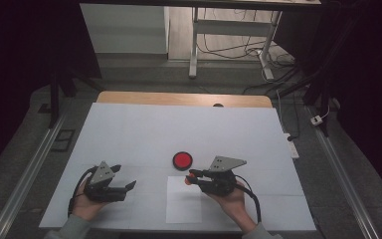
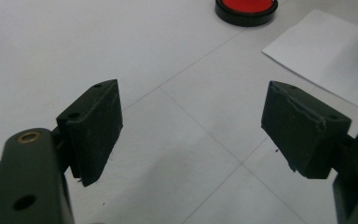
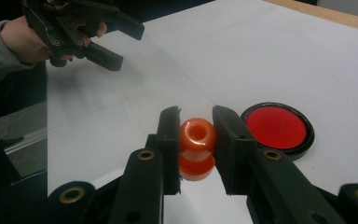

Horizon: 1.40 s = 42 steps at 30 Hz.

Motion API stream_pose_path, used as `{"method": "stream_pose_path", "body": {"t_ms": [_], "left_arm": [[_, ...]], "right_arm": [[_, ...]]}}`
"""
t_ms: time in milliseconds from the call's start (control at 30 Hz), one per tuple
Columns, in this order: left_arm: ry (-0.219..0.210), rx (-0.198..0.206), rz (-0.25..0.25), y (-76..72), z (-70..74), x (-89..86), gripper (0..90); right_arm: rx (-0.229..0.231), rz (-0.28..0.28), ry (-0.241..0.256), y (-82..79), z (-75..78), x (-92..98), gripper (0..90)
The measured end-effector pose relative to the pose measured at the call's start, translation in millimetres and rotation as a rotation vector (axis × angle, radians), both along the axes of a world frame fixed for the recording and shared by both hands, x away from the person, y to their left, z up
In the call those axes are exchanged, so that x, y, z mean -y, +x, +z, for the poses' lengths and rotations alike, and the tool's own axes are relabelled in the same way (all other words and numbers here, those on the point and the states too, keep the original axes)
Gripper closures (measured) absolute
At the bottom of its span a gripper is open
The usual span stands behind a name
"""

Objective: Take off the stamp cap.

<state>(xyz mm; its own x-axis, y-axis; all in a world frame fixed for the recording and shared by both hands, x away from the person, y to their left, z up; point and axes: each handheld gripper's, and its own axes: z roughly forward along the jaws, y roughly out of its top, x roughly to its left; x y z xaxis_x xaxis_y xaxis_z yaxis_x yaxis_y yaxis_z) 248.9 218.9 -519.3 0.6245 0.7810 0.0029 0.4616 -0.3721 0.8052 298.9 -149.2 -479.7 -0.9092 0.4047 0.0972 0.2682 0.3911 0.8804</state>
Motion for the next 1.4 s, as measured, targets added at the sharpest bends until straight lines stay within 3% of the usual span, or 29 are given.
{"method": "stream_pose_path", "body": {"t_ms": [633, 1000, 1400], "left_arm": [[-0.015, 0.04, -0.089, 9.0, 23.0, 35.1, 21.8], [0.007, 0.021, -0.143, 20.0, 31.6, 58.5, 21.8], [-0.009, 0.023, -0.176, 33.0, 40.6, 80.2, 22.0]], "right_arm": [[0.0, -0.016, 0.019, 1.5, 2.7, 4.0, 71.8], [0.004, -0.018, 0.024, 1.5, 3.3, 4.5, 71.9], [0.006, -0.012, 0.023, 2.0, 3.6, 3.1, 71.9]]}}
